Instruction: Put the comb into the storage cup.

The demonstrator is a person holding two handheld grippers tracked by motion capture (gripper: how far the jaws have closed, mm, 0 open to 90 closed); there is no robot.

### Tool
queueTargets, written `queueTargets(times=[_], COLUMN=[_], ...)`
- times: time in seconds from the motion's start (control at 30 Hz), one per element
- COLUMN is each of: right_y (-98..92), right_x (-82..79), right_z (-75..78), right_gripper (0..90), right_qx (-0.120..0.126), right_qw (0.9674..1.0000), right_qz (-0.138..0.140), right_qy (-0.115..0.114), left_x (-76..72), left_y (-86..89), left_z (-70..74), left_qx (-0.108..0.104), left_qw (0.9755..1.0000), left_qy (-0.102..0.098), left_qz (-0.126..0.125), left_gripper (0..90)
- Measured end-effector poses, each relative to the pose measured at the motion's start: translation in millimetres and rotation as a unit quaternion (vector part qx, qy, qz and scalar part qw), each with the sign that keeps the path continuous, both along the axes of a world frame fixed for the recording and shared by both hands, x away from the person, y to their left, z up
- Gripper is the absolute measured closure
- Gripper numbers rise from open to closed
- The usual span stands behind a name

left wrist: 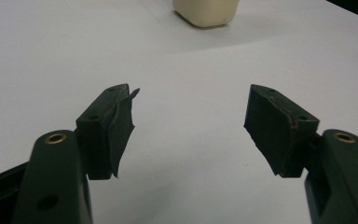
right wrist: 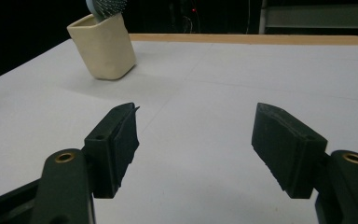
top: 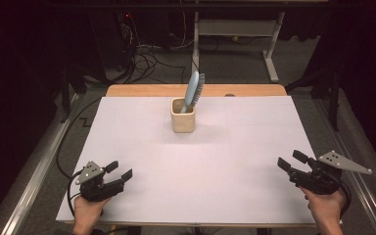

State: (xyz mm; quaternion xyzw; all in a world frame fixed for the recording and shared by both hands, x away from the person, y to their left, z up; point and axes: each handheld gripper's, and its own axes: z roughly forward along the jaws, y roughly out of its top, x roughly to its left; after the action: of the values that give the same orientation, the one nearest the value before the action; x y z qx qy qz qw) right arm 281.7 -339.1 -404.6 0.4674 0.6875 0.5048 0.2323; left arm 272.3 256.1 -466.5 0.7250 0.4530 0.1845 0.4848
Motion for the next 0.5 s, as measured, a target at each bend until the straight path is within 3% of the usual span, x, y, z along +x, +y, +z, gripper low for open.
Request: queueTargets(times=[0.5], right_y=[-6.8], right_x=[-10.3], right_z=[-8.3], right_gripper=[30.5], right_qx=[-0.001], right_qw=[1.0], right_qz=[-0.008], right_qy=[0.004], left_x=[-0.1], left_y=[0.1], left_z=[0.2], left_qx=[0.0], left_qw=[1.0], left_qy=[-0.001], left_qz=[0.001], left_gripper=[32.9])
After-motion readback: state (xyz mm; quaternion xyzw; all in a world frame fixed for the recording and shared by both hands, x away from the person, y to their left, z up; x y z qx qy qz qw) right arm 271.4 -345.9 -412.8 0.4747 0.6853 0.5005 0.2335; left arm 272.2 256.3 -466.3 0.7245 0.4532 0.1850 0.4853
